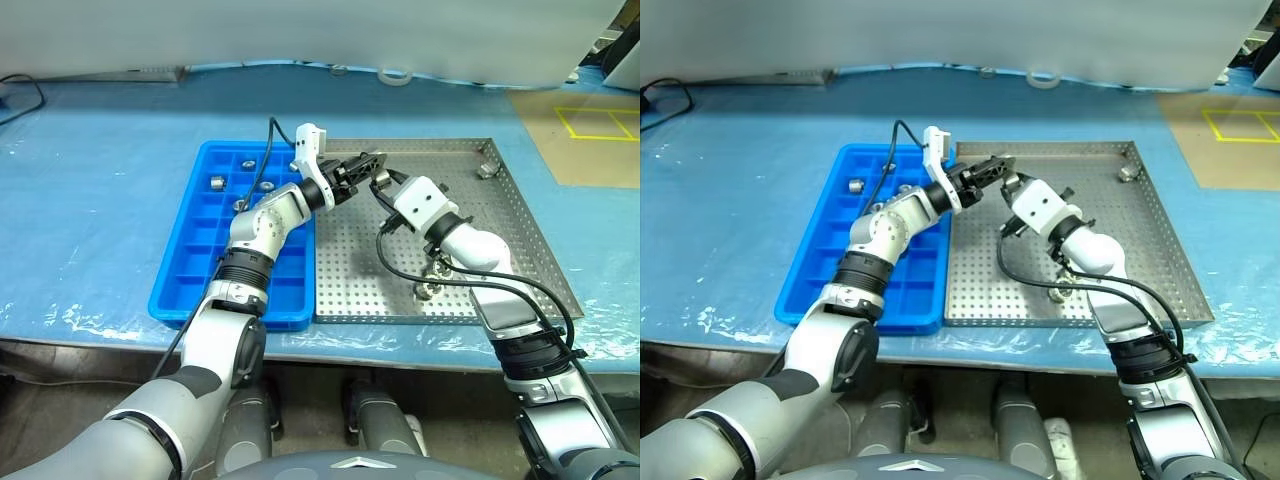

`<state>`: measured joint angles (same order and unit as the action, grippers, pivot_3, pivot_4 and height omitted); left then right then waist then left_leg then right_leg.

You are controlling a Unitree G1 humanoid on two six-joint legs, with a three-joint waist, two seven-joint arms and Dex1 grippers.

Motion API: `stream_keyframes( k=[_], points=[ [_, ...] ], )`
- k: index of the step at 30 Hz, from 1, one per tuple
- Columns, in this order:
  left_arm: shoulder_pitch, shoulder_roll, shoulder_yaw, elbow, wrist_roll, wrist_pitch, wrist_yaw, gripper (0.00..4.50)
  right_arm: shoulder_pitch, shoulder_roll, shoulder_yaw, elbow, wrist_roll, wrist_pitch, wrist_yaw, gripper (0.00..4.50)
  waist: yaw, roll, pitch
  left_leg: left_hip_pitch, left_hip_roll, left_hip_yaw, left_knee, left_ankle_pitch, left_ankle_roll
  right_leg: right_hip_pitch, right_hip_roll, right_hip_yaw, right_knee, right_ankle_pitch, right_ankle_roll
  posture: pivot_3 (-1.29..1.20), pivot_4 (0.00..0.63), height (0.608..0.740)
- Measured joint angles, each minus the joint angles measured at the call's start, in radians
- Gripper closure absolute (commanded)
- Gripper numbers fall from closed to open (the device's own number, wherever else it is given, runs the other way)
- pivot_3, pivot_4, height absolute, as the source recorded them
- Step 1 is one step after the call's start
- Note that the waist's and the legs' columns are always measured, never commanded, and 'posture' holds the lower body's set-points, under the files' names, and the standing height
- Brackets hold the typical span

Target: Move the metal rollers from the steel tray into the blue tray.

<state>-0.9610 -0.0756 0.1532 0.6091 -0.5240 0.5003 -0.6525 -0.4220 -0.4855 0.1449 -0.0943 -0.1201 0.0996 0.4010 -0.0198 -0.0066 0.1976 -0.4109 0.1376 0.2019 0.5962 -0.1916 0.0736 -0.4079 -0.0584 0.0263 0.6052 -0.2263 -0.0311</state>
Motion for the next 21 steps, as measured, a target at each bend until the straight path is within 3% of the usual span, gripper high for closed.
stream_keyframes(
  k=[21],
  points=[
    [-0.001,0.007,-0.032,0.001,0.020,-0.020,0.008,2.76,0.006,-0.005,-0.012,-0.013,0.060,0.033,0.030,3.34,0.004,0.000,0.000,0.000,0.000,0.000,0.000,0.000,0.000,0.000,0.000,0.000,0.000,0.000,0.000,-0.29,0.150,0.740]
  ],
)
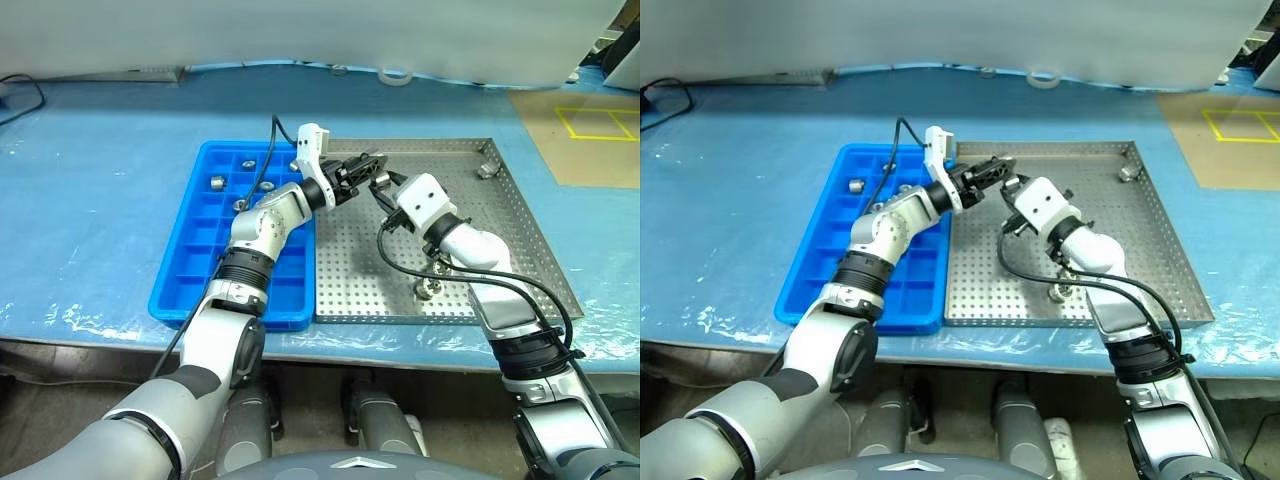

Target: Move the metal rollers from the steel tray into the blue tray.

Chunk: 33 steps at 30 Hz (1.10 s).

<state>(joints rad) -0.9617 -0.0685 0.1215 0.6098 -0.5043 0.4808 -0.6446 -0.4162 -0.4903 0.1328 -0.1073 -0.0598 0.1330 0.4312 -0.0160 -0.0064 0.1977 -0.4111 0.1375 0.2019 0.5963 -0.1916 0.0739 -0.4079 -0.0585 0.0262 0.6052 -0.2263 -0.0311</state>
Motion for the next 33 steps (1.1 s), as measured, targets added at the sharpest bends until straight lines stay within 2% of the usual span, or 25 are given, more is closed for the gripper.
stream_keyframes(
  k=[5,12,16,24,26,28,30,33],
  points=[
    [0.000,-0.009,-0.020,0.003,-0.007,0.027,-0.020,2.76,0.035,-0.123,0.013,-0.012,-0.111,-0.102,0.018,3.34,0.001,0.000,0.000,0.000,0.000,0.000,0.001,-0.001,0.001,0.001,0.000,0.000,0.000,0.000,0.000,-0.29,0.150,0.740],
    [-0.001,-0.007,-0.019,0.034,-0.003,0.027,0.003,2.76,0.023,-0.189,0.051,0.072,-0.326,-0.245,-0.073,3.34,-0.012,0.000,0.000,0.001,0.000,0.000,0.001,0.000,0.000,0.001,0.000,0.000,0.000,0.000,0.000,-0.28,0.150,0.740],
    [-0.007,0.051,0.038,0.034,-0.002,-0.005,0.033,2.76,0.035,-0.220,0.059,0.141,-0.432,-0.293,-0.126,3.34,-0.022,0.000,0.000,0.001,0.000,0.000,0.001,0.000,0.000,0.001,0.000,0.000,0.000,0.000,0.000,-0.27,0.150,0.740],
    [-0.008,0.038,0.044,0.034,-0.002,-0.010,0.038,2.76,-0.048,-0.296,0.049,0.237,-0.588,-0.407,-0.279,3.34,-0.020,0.000,0.001,-0.001,-0.001,0.000,0.002,-0.001,0.003,0.001,-0.001,0.000,0.000,0.000,0.000,-0.26,0.150,0.740],
    [-0.008,0.043,0.046,0.034,-0.002,-0.014,0.038,2.76,-0.049,-0.266,0.006,0.253,-0.540,-0.386,-0.282,3.34,-0.022,0.000,0.001,0.000,0.000,0.000,0.002,-0.001,0.002,0.001,0.000,0.000,0.000,0.000,0.000,-0.26,0.150,0.740],
    [-0.007,0.046,0.043,0.031,0.001,-0.017,0.038,2.76,-0.048,-0.183,-0.056,0.247,-0.404,-0.317,-0.238,3.34,-0.024,-0.001,0.001,0.000,0.000,0.000,0.002,-0.001,0.002,0.001,0.000,0.000,0.001,0.000,0.000,-0.26,0.150,0.740],
    [-0.006,0.045,0.025,0.013,0.007,-0.018,0.031,2.76,-0.034,-0.092,-0.115,0.203,-0.227,-0.200,-0.161,3.34,-0.023,0.000,0.001,0.000,0.000,0.000,0.002,-0.001,0.003,0.000,0.000,0.000,0.001,0.000,0.000,-0.26,0.150,0.740],
    [0.049,0.081,-0.043,-0.119,0.022,-0.017,-0.047,2.76,0.011,0.023,-0.193,0.009,0.160,0.101,0.006,3.34,-0.022,0.004,0.003,-0.001,0.001,0.000,0.002,-0.001,0.003,0.000,0.000,-0.001,0.001,0.000,0.000,-0.27,0.150,0.740]
  ],
)
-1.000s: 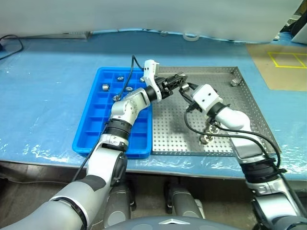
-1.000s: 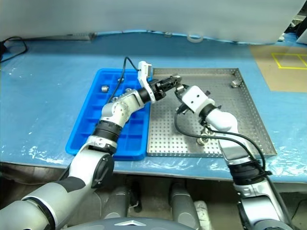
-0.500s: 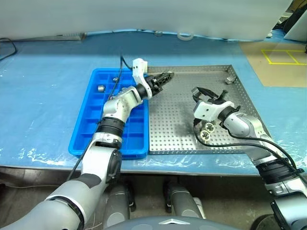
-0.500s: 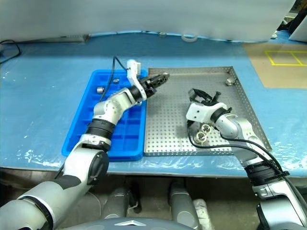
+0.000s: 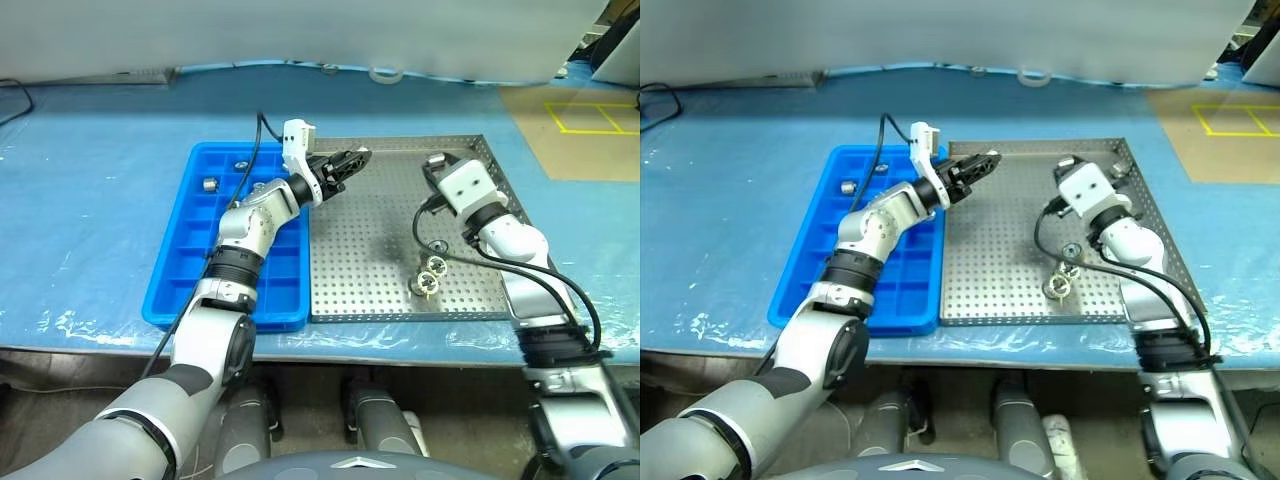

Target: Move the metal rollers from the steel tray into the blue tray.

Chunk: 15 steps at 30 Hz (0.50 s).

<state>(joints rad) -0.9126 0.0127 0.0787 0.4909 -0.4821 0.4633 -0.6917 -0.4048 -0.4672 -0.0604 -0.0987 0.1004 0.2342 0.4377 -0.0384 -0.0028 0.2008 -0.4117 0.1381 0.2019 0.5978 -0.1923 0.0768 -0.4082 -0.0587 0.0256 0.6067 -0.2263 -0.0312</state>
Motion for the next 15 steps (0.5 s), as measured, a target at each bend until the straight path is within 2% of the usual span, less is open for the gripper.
stream_keyframes(
  k=[2,4,8,12,15],
  points=[
    [0.056,0.070,-0.062,-0.115,0.020,-0.011,-0.079,2.76,0.007,0.009,-0.031,-0.097,0.165,0.154,0.058,3.34,0.001,0.001,0.001,0.000,0.000,0.000,0.000,0.000,0.000,0.000,0.000,-0.001,0.000,0.000,0.000,-0.27,0.150,0.740],
    [0.091,0.132,-0.088,-0.183,0.038,-0.029,-0.130,2.76,0.010,0.003,-0.061,-0.136,0.236,0.239,0.072,3.34,0.007,0.001,0.000,0.001,0.001,0.000,0.000,0.001,-0.001,0.001,0.000,-0.002,0.000,0.000,0.000,-0.27,0.150,0.740],
    [0.120,0.222,-0.084,-0.240,0.050,-0.040,-0.164,2.76,0.050,-0.016,-0.023,-0.102,0.191,0.283,0.053,3.34,0.025,0.001,0.001,0.002,0.001,0.000,0.000,0.002,-0.004,0.003,0.000,-0.002,0.000,0.000,0.000,-0.26,0.150,0.740],
    [0.159,0.287,-0.076,-0.284,0.074,-0.054,-0.155,2.76,0.093,0.018,0.024,-0.068,0.174,0.296,0.046,3.34,0.026,0.002,0.001,0.002,0.000,0.000,-0.001,0.002,-0.006,0.002,-0.001,-0.002,0.000,0.000,0.000,-0.24,0.150,0.740],
    [0.244,0.329,-0.079,-0.337,0.092,-0.062,-0.152,2.76,0.105,0.035,0.043,-0.064,0.171,0.295,0.047,3.34,0.024,0.002,0.001,0.002,0.000,0.000,-0.002,0.002,-0.006,0.002,0.000,-0.002,-0.001,0.000,0.000,-0.23,0.150,0.740]
  ],
)
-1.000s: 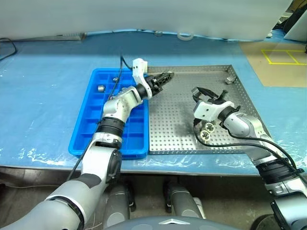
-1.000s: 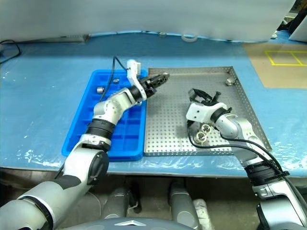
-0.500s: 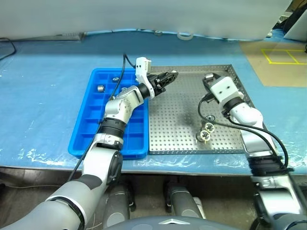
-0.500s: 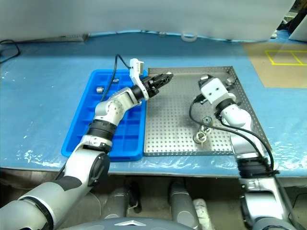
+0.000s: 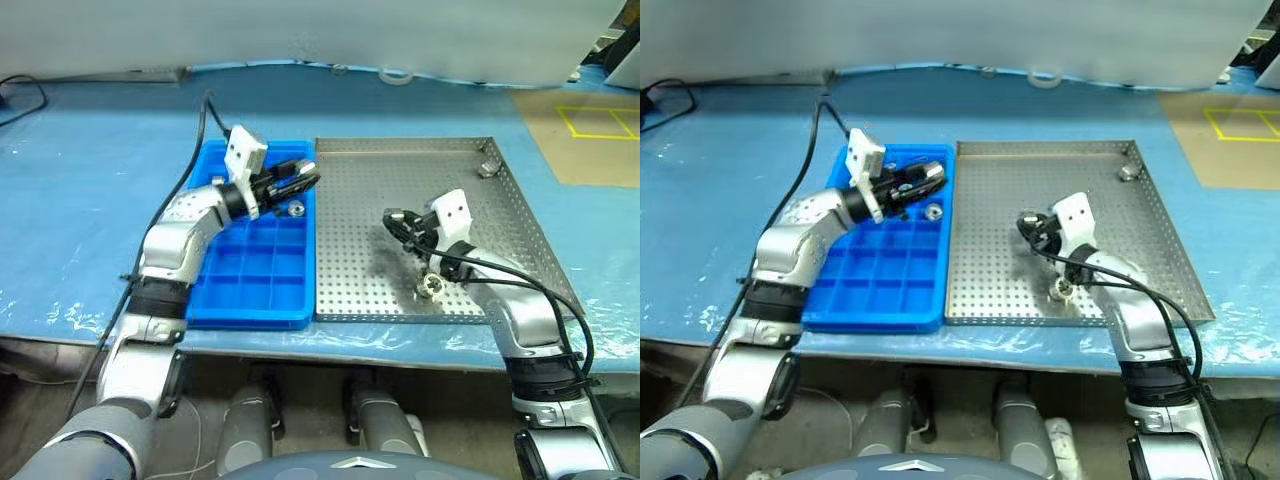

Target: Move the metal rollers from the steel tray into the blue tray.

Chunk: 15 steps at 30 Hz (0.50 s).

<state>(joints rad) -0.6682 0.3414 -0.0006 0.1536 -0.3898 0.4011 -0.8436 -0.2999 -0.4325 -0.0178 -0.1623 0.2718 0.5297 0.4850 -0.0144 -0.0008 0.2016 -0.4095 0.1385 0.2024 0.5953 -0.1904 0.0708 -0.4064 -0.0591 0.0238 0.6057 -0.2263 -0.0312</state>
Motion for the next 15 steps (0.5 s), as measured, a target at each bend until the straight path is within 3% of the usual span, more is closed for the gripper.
stream_keyframes(
  k=[3,10,15],
  points=[
    [0.118,0.054,-0.003,-0.051,0.005,0.010,-0.005,2.76,0.007,0.011,0.002,0.012,-0.003,0.000,-0.002,3.34,0.000,0.000,0.000,0.000,0.000,0.000,-0.002,0.001,-0.002,-0.001,0.000,0.000,0.000,0.000,0.000,-0.22,0.150,0.740],
    [0.141,0.058,0.082,-0.061,-0.004,0.071,0.125,2.76,-0.001,0.024,0.038,0.057,-0.044,-0.017,-0.004,3.34,0.009,0.000,0.000,0.000,0.000,0.000,-0.001,0.003,-0.004,0.000,0.000,-0.001,0.001,0.000,0.000,-0.18,0.150,0.740],
    [0.234,0.067,0.149,-0.179,-0.052,0.106,0.172,2.76,-0.019,0.055,0.003,0.019,0.013,-0.016,0.016,3.34,0.005,0.000,0.000,-0.001,0.001,0.000,-0.003,0.003,-0.004,-0.002,0.000,-0.001,0.001,0.000,0.000,-0.15,0.150,0.740]
  ],
)
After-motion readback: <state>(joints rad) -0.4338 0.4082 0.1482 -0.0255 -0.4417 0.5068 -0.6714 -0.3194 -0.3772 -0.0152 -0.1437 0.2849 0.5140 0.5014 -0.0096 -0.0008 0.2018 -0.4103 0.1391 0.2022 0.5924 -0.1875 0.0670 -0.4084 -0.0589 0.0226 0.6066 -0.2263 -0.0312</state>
